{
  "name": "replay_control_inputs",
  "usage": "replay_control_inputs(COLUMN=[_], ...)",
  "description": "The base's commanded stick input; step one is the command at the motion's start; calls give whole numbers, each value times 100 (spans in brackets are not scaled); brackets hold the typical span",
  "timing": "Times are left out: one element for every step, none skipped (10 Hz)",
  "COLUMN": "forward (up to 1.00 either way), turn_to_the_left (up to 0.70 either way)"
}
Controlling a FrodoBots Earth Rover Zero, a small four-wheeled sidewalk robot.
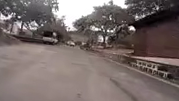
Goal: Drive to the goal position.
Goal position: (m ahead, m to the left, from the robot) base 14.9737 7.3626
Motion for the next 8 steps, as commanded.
replay_control_inputs(forward=[70,70,70,70,70,70,70,70], turn_to_the_left=[0,0,0,-4,-16,-27,-27,-27])
